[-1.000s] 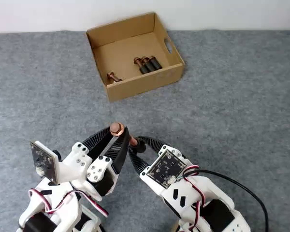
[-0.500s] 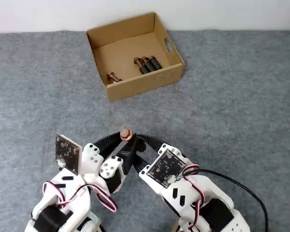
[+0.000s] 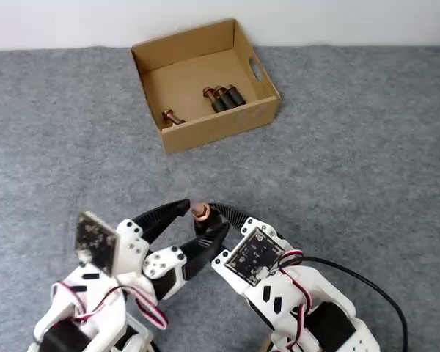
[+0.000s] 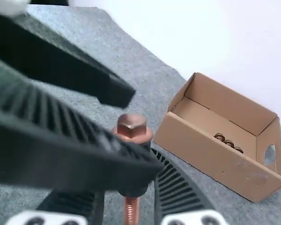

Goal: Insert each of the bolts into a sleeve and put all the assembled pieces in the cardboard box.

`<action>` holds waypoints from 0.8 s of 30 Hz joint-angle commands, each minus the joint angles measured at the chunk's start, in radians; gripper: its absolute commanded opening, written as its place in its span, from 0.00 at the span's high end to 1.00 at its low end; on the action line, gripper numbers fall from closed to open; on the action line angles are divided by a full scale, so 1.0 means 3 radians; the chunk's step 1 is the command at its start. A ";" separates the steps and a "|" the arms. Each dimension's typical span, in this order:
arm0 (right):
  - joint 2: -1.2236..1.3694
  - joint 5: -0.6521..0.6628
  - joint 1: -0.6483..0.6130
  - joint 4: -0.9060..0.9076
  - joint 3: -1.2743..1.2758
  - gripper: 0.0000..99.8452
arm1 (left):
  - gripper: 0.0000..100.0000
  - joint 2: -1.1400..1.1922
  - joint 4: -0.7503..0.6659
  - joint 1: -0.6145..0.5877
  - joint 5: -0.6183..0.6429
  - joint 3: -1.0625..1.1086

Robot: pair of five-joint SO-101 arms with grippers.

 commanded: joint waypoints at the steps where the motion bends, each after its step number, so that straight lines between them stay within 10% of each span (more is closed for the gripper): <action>1: -0.0033 0.0010 0.0049 -0.0090 -0.0041 0.99 | 0.75 0.0041 0.0077 -0.0133 -0.0026 -0.0258; 11: -0.0023 -0.0292 0.0391 -0.0095 -0.0046 0.99 | 0.91 0.0015 0.0097 -0.1048 -0.0245 0.0043; 24: 0.0008 -0.0936 0.1532 0.0243 -0.0547 0.99 | 1.00 0.0015 -0.0061 -0.1115 -0.0690 0.1358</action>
